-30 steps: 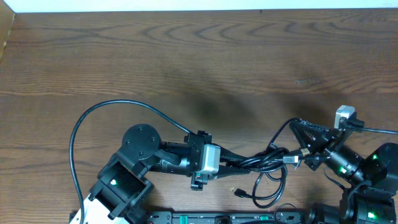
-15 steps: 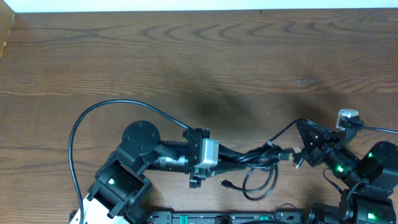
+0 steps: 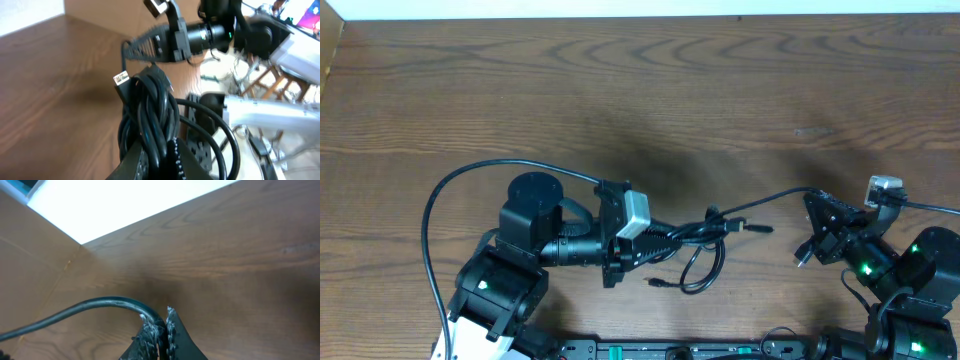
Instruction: Untangle cables
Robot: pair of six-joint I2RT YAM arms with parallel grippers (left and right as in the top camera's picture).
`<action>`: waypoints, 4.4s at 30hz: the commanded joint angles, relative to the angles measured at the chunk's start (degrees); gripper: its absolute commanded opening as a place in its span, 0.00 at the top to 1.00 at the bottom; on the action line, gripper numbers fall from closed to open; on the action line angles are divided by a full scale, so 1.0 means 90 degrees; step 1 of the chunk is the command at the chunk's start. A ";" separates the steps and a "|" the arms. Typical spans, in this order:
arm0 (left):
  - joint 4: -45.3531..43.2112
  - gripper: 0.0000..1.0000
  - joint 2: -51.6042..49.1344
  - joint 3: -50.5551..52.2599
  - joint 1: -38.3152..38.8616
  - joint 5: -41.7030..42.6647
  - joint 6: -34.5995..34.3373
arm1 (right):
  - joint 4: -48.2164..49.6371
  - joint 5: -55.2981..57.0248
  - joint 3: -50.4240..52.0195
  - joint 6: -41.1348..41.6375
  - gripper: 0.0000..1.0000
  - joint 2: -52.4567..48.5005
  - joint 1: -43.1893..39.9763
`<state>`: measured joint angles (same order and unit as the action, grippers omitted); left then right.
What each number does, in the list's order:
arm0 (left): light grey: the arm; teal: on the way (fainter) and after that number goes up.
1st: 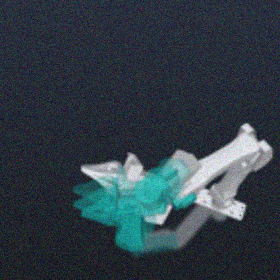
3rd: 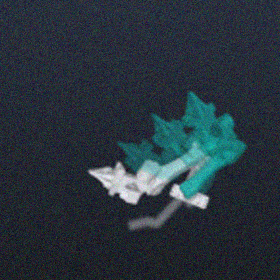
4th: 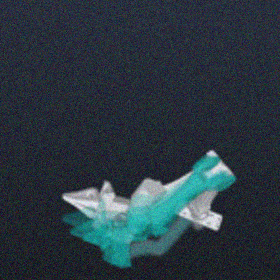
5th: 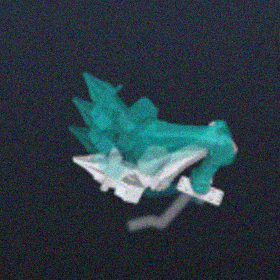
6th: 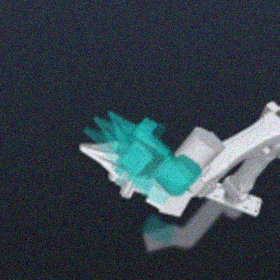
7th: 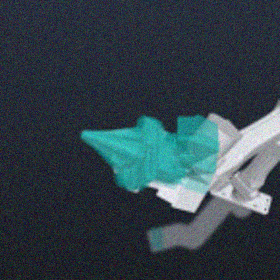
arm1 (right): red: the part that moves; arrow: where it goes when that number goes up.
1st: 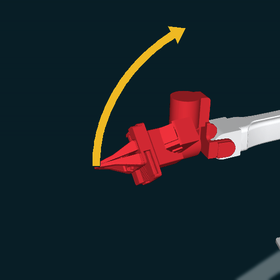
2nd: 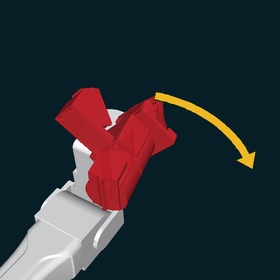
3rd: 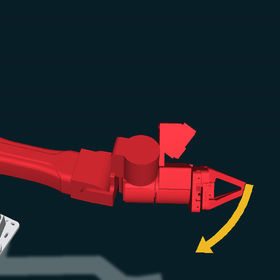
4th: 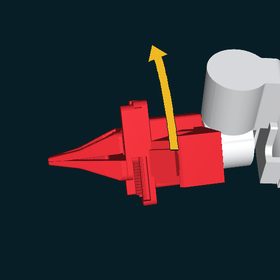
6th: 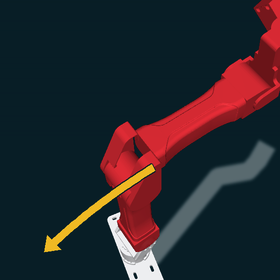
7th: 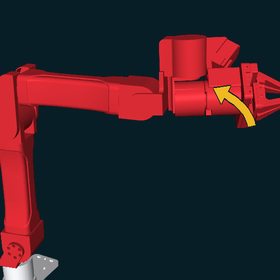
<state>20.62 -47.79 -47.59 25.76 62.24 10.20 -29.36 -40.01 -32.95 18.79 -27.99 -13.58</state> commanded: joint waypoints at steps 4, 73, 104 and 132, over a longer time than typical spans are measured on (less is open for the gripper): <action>0.0782 0.93 0.0170 -0.0114 -0.0063 0.1115 0.1520 | -0.0032 0.1054 -0.0034 -0.0384 0.99 -0.0017 -0.0083; 0.0675 0.57 -0.0250 -0.0114 -0.0063 -0.0906 -0.0860 | 0.4274 -0.2344 -0.0034 0.2504 0.99 -0.0017 -0.0075; -0.0969 0.06 -0.1171 -0.0107 0.0053 -0.1209 -0.5833 | 0.9275 -0.2399 -0.0034 0.4527 0.99 -0.0017 0.0075; -0.0971 0.02 -0.1797 -0.0107 0.0736 -0.1037 -0.9253 | 0.9406 -0.2567 -0.0034 0.4192 0.99 -0.0017 0.0146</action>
<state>11.81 -62.94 -47.62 31.11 52.40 -68.49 54.94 -64.53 -32.71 57.84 -28.60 -12.56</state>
